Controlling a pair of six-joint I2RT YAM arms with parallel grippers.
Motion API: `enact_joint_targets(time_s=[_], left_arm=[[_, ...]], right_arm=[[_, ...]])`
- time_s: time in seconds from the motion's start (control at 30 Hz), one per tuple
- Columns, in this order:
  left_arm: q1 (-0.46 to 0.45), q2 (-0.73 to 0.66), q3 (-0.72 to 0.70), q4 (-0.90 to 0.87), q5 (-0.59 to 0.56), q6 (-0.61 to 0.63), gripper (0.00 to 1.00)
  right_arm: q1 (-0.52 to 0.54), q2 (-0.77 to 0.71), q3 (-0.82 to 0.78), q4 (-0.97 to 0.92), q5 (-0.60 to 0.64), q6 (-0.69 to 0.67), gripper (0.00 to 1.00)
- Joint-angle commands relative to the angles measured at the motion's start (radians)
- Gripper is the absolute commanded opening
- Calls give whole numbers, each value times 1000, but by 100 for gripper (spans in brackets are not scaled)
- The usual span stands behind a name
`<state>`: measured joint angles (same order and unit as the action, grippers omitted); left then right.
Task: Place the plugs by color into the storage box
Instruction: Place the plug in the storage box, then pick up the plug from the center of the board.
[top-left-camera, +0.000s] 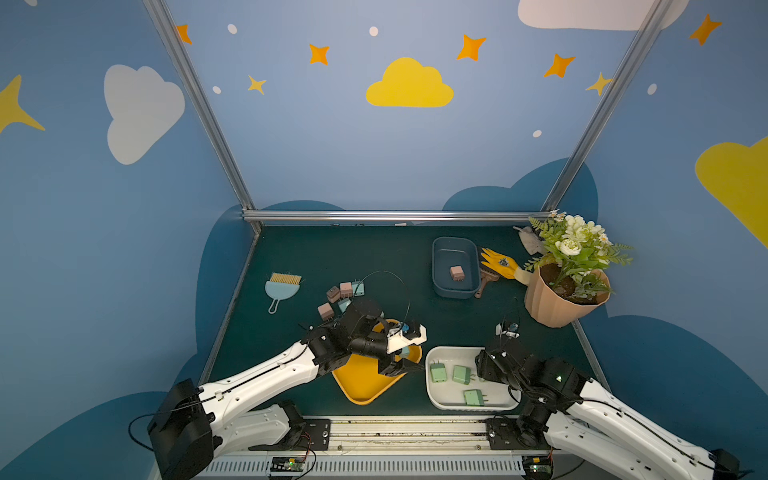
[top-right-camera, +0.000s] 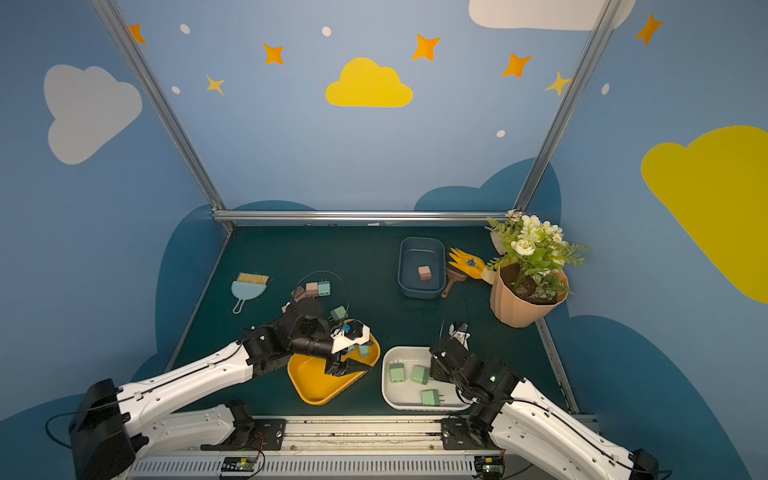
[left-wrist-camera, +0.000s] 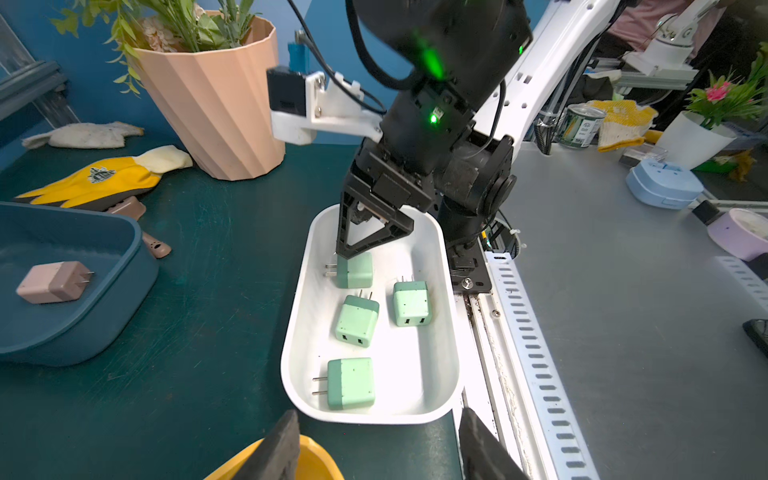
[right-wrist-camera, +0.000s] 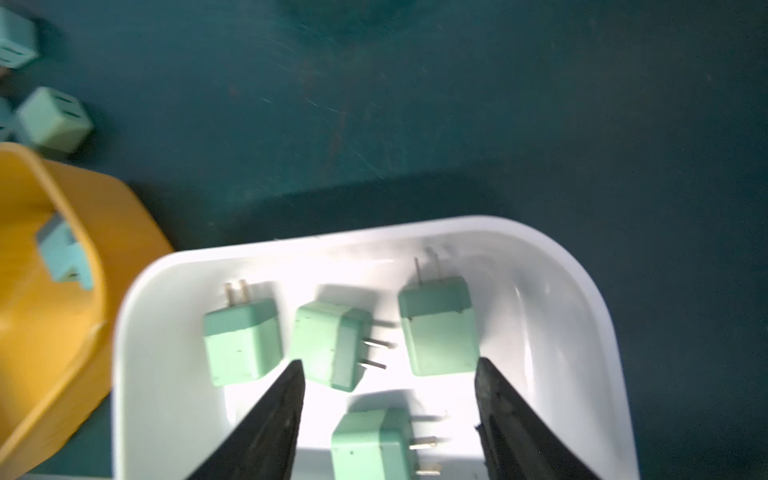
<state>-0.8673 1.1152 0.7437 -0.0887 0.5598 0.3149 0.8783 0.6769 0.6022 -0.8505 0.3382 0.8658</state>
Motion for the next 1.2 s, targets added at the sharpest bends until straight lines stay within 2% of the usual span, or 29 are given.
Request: enact_joint_targets(time_s=[0.0,0.17,0.3,0.5,0.63,0.83,1.07,1.17], left_arm=[[-3,-28,24,-55,-58,27,63],[-4,-48,27,-88,-220,3,63],[0,-57,41,-140,-391,-1,63],[54,-51,26,-119,-537,-93,63],[94,-8,55,-160,-589,-137,63],[188,73,98,-218,-634,-228,61],[313,258,225,-381,-732,-377,60],[348,332,267,-435,-737,-416,60]], right_arm=[[-6,33,64,180,-14,-205,65],[-12,126,111,360,-115,-364,65],[-15,204,122,478,-161,-393,65],[-21,347,168,597,-213,-386,65],[-21,445,203,673,-255,-402,65],[-21,610,335,683,-315,-431,65],[-24,725,430,729,-351,-447,67],[-25,776,468,749,-370,-464,67]])
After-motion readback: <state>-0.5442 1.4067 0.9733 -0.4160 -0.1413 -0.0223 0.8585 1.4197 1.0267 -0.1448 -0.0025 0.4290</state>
